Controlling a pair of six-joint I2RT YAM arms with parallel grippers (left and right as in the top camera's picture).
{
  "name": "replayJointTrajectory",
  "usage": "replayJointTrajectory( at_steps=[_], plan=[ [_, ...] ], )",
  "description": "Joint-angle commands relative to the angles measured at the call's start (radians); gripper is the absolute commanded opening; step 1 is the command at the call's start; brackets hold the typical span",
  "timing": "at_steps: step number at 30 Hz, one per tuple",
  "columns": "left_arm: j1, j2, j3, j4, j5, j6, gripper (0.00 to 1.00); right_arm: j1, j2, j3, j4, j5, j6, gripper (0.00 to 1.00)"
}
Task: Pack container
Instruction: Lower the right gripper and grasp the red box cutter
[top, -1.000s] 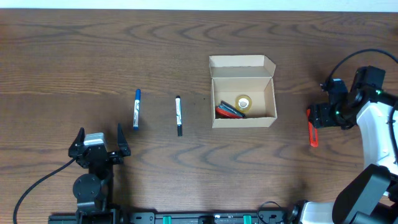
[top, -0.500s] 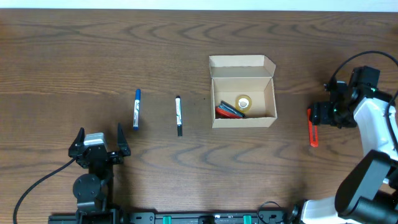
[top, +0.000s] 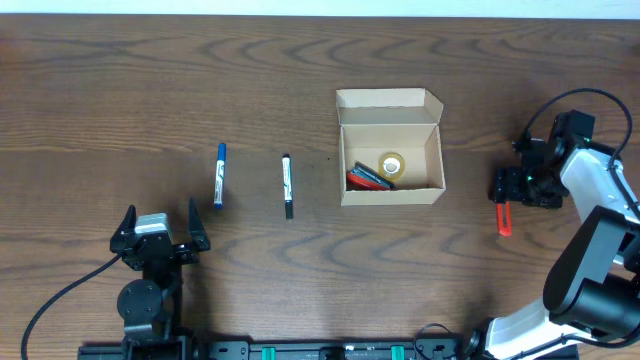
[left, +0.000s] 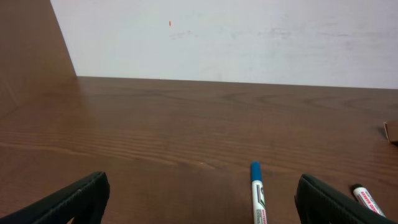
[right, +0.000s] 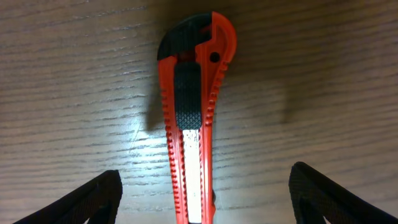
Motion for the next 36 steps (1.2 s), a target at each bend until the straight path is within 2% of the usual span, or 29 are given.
replayJointTrajectory(
  at_steps=[1,15,24,36],
  plan=[
    [0.005,-0.007,-0.015,-0.048,-0.002,-0.003,0.95,-0.004,0.007,-0.003,0.008,-0.007,0.009,0.79],
    [0.005,-0.007,-0.015,-0.048,-0.002,-0.003,0.95,0.022,0.042,-0.003,0.020,-0.005,-0.010,0.78],
    [0.005,-0.007,-0.015,-0.048,-0.002,-0.003,0.95,0.080,0.075,-0.003,0.032,0.068,-0.010,0.79],
    [0.005,-0.007,-0.015,-0.048,-0.002,-0.003,0.95,0.080,0.075,-0.003,0.031,0.108,-0.008,0.79]
  ],
)
